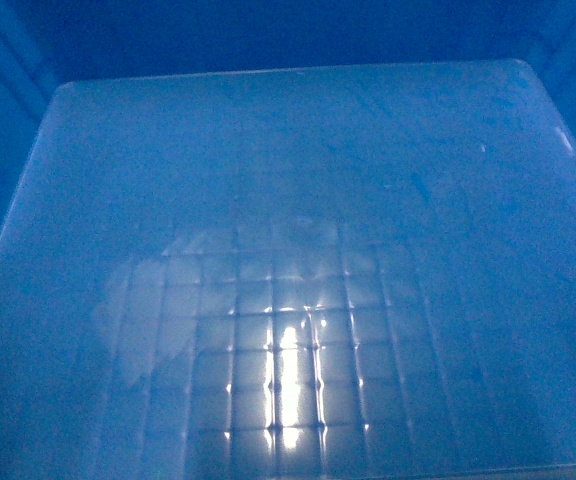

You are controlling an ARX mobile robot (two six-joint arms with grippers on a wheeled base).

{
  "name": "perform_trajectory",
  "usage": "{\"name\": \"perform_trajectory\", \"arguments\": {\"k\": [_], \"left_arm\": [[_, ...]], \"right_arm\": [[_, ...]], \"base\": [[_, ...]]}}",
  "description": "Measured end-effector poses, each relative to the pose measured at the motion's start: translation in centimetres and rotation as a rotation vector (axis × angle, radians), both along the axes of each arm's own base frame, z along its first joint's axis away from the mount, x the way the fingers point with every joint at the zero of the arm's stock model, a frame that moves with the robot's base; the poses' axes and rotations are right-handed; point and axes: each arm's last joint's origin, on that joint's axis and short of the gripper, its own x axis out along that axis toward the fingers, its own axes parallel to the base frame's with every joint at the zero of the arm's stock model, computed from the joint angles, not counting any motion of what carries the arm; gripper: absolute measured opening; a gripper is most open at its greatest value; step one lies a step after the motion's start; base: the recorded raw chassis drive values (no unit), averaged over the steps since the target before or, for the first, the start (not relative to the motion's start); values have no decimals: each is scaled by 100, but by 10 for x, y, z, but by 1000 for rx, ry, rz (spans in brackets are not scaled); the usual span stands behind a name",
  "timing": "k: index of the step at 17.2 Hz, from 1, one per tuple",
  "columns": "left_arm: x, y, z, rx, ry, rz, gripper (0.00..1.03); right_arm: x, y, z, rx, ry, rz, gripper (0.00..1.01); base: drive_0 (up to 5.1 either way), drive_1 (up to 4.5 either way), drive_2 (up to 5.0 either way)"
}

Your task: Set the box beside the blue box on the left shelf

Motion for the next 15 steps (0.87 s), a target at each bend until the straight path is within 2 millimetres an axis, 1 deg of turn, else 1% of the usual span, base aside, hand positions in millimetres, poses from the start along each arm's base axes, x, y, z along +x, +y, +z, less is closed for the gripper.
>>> {"name": "perform_trajectory", "arguments": {"k": [6,15], "left_arm": [[0,0,0,0,1,0,12],[0,0,0,0,-1,2,12]], "right_arm": [[0,0,0,-1,1,0,16],[0,0,0,1,2,2,16]], "base": [[-489,241,241],[0,0,0]]}}
